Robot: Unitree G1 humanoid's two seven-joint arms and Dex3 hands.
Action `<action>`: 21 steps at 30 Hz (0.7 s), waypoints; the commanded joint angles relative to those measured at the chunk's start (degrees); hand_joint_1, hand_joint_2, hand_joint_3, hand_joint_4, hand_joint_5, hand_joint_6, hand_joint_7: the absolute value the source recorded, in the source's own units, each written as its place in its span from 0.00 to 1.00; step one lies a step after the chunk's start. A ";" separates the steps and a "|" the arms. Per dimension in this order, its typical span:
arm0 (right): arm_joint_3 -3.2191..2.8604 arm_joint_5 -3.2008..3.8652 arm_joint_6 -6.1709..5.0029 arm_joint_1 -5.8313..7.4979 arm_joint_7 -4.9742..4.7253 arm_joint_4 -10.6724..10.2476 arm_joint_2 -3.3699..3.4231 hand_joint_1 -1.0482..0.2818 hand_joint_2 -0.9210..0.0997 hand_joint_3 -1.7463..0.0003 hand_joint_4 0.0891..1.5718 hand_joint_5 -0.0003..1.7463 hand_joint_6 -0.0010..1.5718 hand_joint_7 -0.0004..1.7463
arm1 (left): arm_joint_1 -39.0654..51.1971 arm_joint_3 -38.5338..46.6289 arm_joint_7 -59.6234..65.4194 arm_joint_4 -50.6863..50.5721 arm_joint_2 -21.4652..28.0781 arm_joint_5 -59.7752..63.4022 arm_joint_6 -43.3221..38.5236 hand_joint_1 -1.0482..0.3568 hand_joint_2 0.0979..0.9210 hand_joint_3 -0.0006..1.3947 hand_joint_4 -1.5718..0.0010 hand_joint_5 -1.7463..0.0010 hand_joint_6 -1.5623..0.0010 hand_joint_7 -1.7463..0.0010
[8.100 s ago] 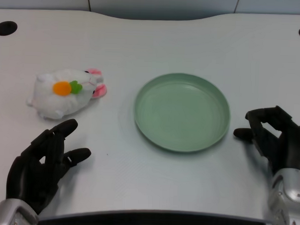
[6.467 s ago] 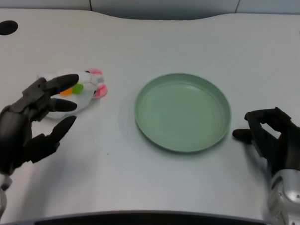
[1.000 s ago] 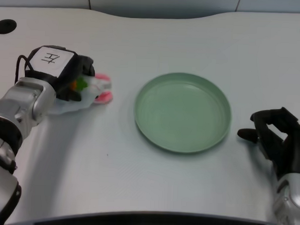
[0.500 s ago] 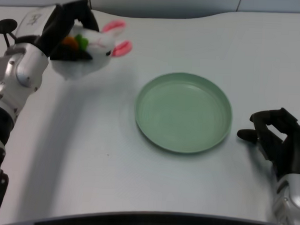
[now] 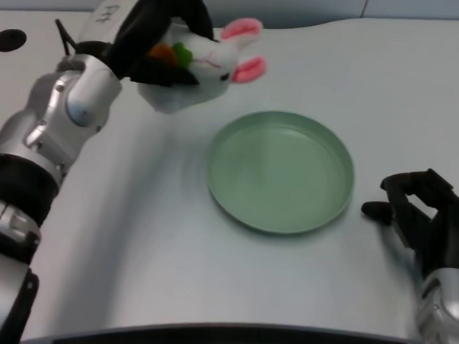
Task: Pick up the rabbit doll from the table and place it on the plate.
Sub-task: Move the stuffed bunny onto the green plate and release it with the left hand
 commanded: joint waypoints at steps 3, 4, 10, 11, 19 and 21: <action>0.12 0.15 0.19 0.21 -0.25 -0.79 0.37 0.22 0.00 0.89 0.50 0.51 0.47 0.74 | -1.50 -1.92 0.78 2.65 -2.99 1.57 -2.20 0.71 0.94 0.00 0.46 0.00 0.61 0.00; 0.18 0.06 -0.18 0.25 -0.17 -0.65 0.32 0.22 0.00 0.89 0.50 0.51 0.47 0.74 | -1.77 -2.32 1.18 3.50 -3.56 1.95 -2.64 0.72 0.93 0.00 0.46 0.00 0.61 0.00; 0.40 0.16 -0.28 0.71 0.06 -1.15 0.34 0.22 0.00 0.89 0.50 0.51 0.46 0.74 | -4.44 -5.00 0.74 9.46 -7.21 4.05 -2.29 0.71 0.94 0.01 0.48 0.00 0.63 0.00; 0.36 0.30 -0.13 0.71 0.10 -1.20 0.38 0.22 0.00 0.89 0.50 0.51 0.46 0.74 | -4.85 -5.29 0.79 10.45 -7.66 4.20 -2.52 0.71 0.94 0.01 0.48 0.00 0.63 0.00; 0.39 0.64 0.47 0.97 -0.06 -1.92 0.75 0.22 0.00 0.90 0.50 0.51 0.46 0.74 | -7.49 -7.85 2.03 16.72 -11.48 6.50 -1.26 0.70 0.97 0.02 0.46 0.00 0.60 0.00; 0.37 0.68 0.48 0.94 0.07 -1.88 0.75 0.22 0.00 0.90 0.50 0.51 0.46 0.74 | -7.86 -8.30 2.30 17.62 -12.16 6.94 -0.74 0.70 0.96 0.02 0.46 0.00 0.60 0.00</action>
